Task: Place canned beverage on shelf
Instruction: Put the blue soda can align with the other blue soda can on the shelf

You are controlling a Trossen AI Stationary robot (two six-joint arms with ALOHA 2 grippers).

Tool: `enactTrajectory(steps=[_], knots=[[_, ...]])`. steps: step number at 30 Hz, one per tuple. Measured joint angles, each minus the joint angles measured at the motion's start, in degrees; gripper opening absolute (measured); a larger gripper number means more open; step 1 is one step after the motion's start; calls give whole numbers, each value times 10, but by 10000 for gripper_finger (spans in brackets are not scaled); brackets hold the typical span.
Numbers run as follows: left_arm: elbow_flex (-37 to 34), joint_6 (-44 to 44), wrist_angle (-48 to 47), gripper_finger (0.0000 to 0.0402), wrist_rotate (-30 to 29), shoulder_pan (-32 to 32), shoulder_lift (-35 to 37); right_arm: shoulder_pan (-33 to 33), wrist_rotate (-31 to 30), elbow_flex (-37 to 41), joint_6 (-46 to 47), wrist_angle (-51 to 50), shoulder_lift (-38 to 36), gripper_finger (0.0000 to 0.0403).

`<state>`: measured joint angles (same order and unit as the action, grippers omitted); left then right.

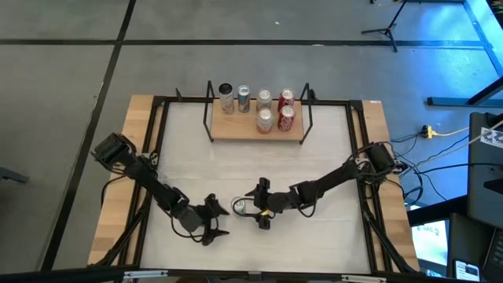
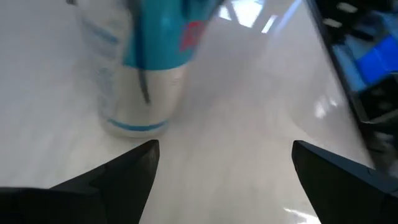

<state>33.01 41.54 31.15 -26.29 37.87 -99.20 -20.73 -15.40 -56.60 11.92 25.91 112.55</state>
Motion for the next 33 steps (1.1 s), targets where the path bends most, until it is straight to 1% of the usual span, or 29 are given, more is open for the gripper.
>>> enactTrajectory(steps=[2,4,8,12,15,20,25,27,33], knots=[[0,1,-13,357,18,0,20,-6,-3,0,-2,-8,-7,340],[0,-1,-43,357,21,0,54,-11,-11,0,-4,-29,-24,340],[0,-19,-108,357,-8,0,139,-26,-51,0,-4,-104,-72,340],[0,-71,-113,357,-37,7,211,-46,-94,0,-4,-155,-99,340],[0,-120,-112,357,-51,7,245,-58,-107,0,-10,-161,-101,340],[0,-206,-69,357,-57,-6,251,-63,-109,0,-18,-169,-101,340],[0,-252,-45,357,-60,-29,241,-62,-112,0,-24,-169,-101,340],[0,-266,-27,357,-59,-37,226,-62,-113,0,-30,-171,-101,340],[0,-267,17,357,-59,-57,168,-63,-119,0,-36,-168,-101,340]])
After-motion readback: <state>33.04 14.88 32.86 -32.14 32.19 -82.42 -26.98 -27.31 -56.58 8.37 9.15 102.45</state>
